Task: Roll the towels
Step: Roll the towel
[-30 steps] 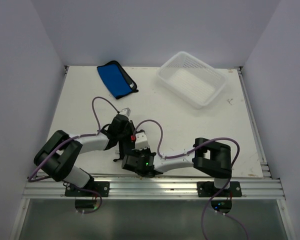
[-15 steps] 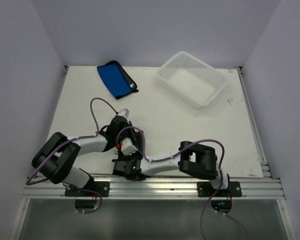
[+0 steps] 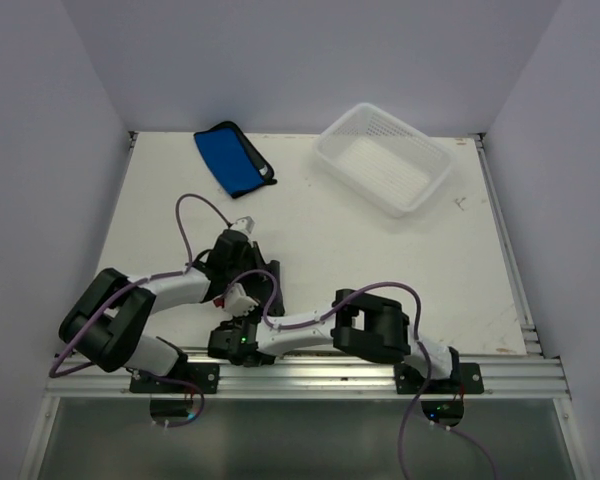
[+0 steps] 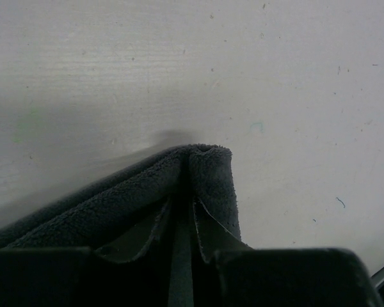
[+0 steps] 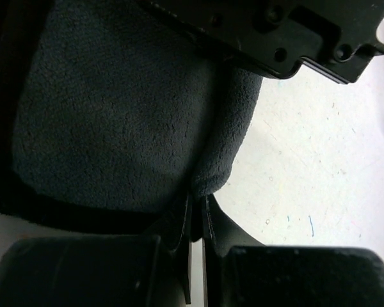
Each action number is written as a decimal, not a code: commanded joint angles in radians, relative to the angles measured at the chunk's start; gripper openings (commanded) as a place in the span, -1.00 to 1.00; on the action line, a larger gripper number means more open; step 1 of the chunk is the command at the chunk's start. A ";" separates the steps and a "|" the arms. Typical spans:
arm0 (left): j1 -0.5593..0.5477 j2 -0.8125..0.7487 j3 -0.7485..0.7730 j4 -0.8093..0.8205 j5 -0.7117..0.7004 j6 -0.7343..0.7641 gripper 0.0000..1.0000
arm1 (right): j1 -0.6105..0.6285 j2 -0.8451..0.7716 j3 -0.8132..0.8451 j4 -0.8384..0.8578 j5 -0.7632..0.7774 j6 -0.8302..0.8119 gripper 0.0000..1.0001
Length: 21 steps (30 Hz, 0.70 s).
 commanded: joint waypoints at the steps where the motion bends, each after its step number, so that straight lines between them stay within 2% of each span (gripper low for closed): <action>1: -0.004 -0.042 0.025 -0.065 -0.078 0.073 -0.60 | 0.018 0.094 0.063 -0.034 -0.165 -0.137 -1.00; 3: 0.004 -0.076 0.033 -0.105 -0.084 0.085 -0.53 | 0.018 0.114 0.078 -0.055 -0.170 -0.139 -1.00; 9: 0.039 -0.160 0.105 -0.290 -0.230 0.133 -0.38 | 0.018 0.159 0.129 -0.089 -0.185 -0.150 -1.00; 15: 0.073 -0.231 0.116 -0.334 -0.256 0.147 -0.30 | 0.018 0.196 0.167 -0.116 -0.197 -0.157 -1.00; 20: 0.073 -0.289 0.071 -0.201 -0.094 0.151 -0.28 | 0.018 0.214 0.185 -0.129 -0.211 -0.168 -1.00; 21: 0.073 -0.289 0.047 -0.097 0.019 0.156 -0.27 | 0.018 0.214 0.185 -0.129 -0.213 -0.171 -1.00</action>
